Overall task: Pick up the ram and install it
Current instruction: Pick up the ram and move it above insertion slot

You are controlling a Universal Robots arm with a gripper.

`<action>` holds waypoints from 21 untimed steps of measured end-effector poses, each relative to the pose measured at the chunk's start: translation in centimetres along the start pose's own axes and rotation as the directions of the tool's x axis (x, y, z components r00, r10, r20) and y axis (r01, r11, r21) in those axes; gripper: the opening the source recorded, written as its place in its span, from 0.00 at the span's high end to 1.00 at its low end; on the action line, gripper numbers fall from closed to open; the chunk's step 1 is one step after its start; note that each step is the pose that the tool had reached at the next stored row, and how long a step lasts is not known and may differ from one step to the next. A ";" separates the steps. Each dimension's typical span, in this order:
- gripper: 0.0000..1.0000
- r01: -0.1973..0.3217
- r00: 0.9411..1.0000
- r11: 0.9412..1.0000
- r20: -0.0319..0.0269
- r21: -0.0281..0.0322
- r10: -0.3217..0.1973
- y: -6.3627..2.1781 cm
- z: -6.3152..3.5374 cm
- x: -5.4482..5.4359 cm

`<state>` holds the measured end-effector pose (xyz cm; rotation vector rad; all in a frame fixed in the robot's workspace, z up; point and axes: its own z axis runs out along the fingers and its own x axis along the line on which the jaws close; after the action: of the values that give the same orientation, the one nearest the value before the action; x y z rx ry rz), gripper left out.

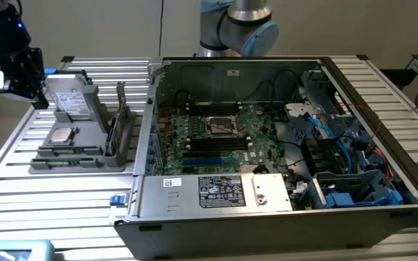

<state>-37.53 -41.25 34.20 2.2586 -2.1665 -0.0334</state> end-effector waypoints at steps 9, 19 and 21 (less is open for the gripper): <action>0.82 0.011 1.000 1.000 -0.007 0.010 -0.011 0.00 0.07 0.0; 0.64 0.011 1.000 1.000 -0.011 0.028 -0.010 -0.03 1.15 0.1; 0.64 0.011 1.000 1.000 -0.011 0.029 -0.010 -0.03 1.50 0.1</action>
<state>-37.53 -41.34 32.70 2.2803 -2.1641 0.0108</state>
